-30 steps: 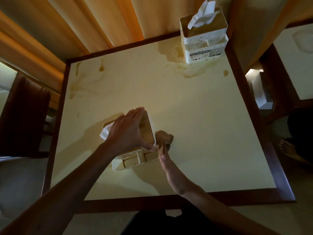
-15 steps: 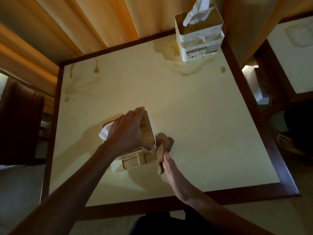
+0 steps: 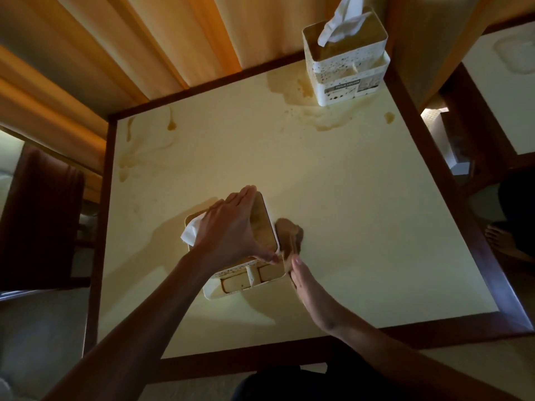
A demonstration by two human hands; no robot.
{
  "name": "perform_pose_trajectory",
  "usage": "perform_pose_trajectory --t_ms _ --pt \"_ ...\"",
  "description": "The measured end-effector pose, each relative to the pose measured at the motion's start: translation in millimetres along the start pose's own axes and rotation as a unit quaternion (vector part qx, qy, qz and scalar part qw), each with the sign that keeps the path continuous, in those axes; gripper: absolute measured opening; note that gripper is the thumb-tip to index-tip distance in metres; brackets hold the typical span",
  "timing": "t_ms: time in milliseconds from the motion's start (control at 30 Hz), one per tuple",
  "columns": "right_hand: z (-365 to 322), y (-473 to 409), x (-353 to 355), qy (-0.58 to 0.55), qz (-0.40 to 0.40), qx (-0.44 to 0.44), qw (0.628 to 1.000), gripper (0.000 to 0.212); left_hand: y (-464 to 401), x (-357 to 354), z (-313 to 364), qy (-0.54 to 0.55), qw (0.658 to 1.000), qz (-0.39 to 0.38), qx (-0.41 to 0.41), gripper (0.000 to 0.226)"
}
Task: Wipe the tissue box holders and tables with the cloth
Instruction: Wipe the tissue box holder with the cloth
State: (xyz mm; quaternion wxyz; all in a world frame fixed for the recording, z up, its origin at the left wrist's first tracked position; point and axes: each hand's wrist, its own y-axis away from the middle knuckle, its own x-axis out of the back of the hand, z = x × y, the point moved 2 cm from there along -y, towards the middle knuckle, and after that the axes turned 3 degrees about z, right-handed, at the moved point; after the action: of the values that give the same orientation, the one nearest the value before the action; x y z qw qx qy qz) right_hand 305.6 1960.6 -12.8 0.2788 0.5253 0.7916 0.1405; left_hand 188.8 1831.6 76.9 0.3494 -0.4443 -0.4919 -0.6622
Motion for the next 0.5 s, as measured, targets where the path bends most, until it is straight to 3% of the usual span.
perform_pose_trajectory --t_ms 33,167,300,400,500 --pt "-4 4 -1 -0.009 -0.001 -0.001 1.0 0.111 0 0 0 0.003 1.0 0.004 -0.001 0.141" --pt "-55 -16 -2 -0.054 -0.008 0.134 0.99 0.058 -1 -1 -2 0.015 0.999 0.03 -0.015 0.124" --pt "-61 -56 5 -0.03 0.01 0.135 0.99 0.064 0 0 -1 0.01 0.999 0.031 -0.009 0.113" --pt "-29 -53 10 -0.021 0.032 0.112 0.993 0.075 1 -1 1 0.003 1.0 0.013 -0.001 0.133" --pt "22 -47 9 -0.005 0.043 0.063 0.997 0.063 1 0 2 -0.006 1.0 0.004 0.003 0.142"
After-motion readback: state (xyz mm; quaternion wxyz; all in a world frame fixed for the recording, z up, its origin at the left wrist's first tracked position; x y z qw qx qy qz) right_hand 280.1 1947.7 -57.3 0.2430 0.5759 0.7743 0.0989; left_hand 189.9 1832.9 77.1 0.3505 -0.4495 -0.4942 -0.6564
